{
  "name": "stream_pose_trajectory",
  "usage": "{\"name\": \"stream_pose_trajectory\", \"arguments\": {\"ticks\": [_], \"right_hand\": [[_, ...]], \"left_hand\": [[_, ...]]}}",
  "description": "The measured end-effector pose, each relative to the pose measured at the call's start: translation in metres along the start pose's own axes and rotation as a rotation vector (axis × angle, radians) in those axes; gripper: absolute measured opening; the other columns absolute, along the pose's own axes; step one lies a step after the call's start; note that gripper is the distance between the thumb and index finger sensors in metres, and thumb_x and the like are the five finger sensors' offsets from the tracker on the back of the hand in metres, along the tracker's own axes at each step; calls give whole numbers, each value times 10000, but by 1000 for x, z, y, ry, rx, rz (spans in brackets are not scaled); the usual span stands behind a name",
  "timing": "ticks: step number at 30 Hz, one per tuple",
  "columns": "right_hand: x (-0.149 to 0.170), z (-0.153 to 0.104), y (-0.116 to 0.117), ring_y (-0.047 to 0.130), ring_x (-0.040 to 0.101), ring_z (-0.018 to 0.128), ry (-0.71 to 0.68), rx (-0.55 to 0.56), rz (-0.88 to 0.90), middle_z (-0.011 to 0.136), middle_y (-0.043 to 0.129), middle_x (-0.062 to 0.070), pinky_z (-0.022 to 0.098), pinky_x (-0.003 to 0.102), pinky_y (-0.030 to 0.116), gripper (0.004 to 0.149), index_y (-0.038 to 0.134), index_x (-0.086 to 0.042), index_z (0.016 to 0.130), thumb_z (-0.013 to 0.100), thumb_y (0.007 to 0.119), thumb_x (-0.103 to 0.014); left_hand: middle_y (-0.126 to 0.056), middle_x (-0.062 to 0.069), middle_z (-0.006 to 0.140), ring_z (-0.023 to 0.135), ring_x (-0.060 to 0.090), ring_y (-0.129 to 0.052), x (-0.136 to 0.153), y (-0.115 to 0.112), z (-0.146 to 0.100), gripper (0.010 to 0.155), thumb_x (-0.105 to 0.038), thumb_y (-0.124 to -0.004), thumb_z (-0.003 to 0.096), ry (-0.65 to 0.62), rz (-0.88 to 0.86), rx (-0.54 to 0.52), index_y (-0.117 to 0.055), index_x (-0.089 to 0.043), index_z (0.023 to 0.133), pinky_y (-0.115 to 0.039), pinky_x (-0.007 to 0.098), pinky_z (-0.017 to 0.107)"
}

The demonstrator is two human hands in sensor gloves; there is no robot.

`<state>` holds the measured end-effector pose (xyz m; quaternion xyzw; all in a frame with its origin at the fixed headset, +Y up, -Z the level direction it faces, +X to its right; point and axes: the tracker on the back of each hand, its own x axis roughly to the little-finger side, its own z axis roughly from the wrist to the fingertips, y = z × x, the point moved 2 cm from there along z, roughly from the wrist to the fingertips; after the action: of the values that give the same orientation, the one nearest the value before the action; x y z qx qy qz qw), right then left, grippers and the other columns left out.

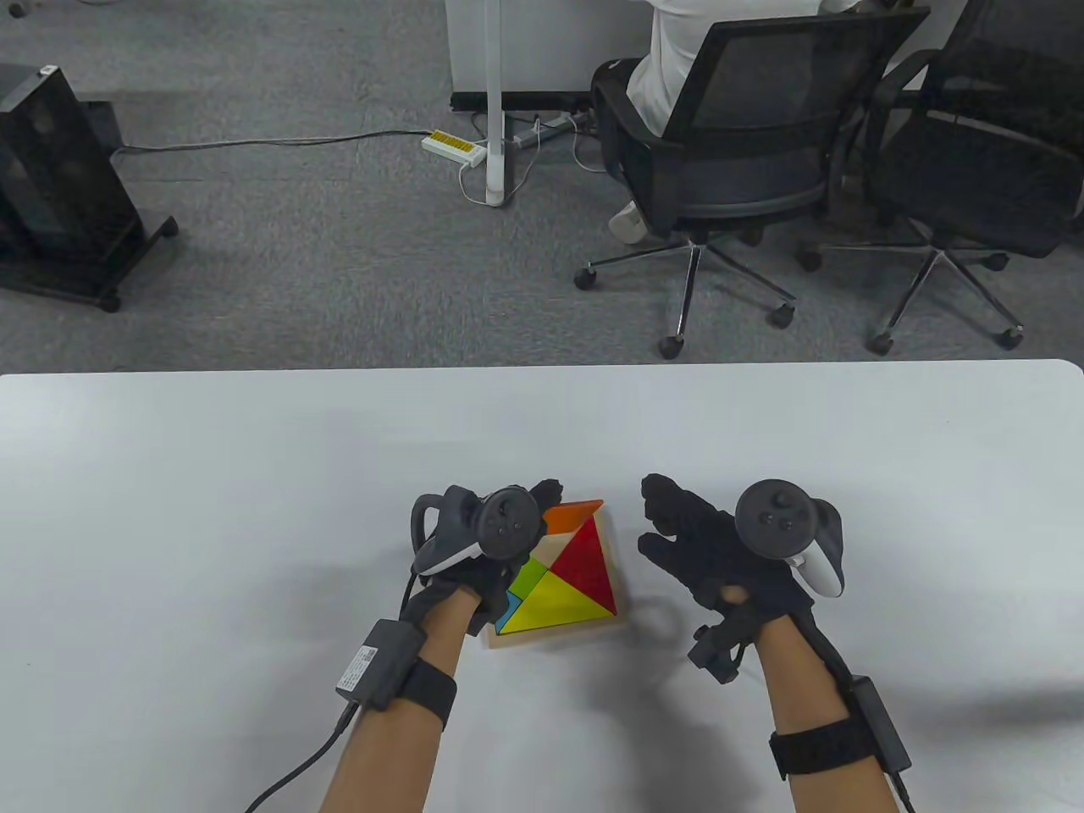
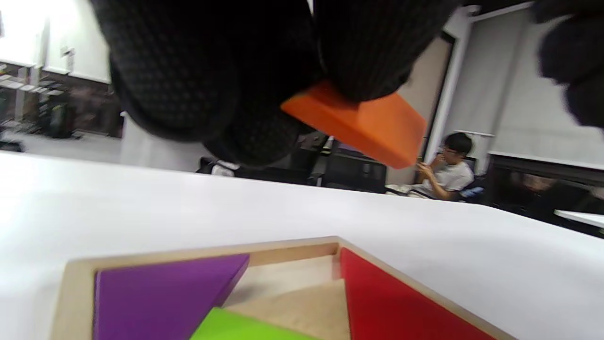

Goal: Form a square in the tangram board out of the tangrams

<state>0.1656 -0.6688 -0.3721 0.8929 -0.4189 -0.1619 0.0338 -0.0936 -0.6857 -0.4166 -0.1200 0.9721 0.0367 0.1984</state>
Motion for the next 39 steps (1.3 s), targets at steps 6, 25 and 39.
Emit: {"name": "stream_pose_trajectory", "arguments": {"ticks": [6, 25, 39], "right_hand": [[7, 2, 3, 746, 524, 910, 18, -11, -8, 1085, 638, 233, 685, 667, 652, 755, 504, -31, 1115, 514, 820, -362], [19, 6, 14, 740, 528, 915, 52, -60, -26, 1089, 632, 235, 688, 670, 646, 760, 496, -31, 1118, 516, 814, -369], [29, 5, 12, 734, 530, 918, 84, -62, -35, 1092, 626, 239, 690, 672, 642, 761, 490, -32, 1120, 518, 811, -369]], "left_hand": [[-1058, 126, 748, 494, 306, -1142, 8, -11, 16, 496, -297, -858, 486, 136, 19, 47, -852, -184, 969, -1002, 329, 310], [-1084, 121, 703, 431, 281, -1152, 19, -43, 40, 489, -307, -873, 480, 217, 20, 179, -876, -141, 940, -995, 310, 277], [-1080, 104, 716, 443, 283, -1132, 14, -50, 40, 494, -317, -858, 487, 189, 93, 233, -865, -146, 951, -974, 327, 295]]}}
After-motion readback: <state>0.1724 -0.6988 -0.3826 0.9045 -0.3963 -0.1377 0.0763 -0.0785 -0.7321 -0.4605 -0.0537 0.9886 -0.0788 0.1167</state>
